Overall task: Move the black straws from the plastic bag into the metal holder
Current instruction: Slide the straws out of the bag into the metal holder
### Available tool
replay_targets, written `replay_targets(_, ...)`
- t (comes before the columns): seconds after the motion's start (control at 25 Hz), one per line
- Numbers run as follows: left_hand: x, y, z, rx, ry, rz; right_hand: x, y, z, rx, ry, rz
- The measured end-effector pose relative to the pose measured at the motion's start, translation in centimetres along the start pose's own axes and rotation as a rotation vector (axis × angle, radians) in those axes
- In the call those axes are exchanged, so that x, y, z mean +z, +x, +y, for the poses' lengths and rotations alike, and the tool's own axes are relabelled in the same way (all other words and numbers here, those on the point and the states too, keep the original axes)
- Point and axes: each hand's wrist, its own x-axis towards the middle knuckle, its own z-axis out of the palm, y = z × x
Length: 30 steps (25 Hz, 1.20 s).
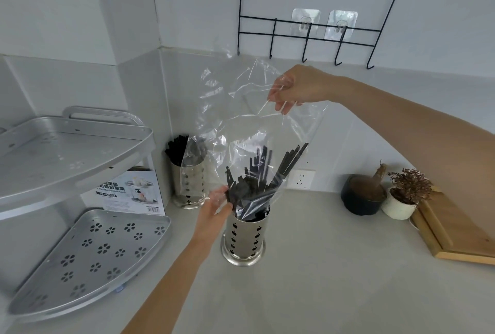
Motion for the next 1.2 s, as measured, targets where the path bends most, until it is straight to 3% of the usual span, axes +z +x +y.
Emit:
replay_targets(0.4,0.3,-0.6,1.1,0.007,-0.059,-0.024,-1.1,-0.2,-1.0,-0.003,-0.056,0.027)
replay_targets(0.72,0.4,-0.9,2.2,0.067,0.03,-0.109,-1.1,0.1,-1.9,-0.049,-0.085,0.008)
replay_targets(0.92,-0.1,-0.9,1.7,-0.008,-0.055,-0.077,-2.0,-0.6,-2.5,-0.022,-0.082,0.006)
replay_targets(1.2,-0.4,-0.7,1.9,0.003,-0.006,-0.076,-3.3,-1.8,-1.5,0.022,-0.046,0.013)
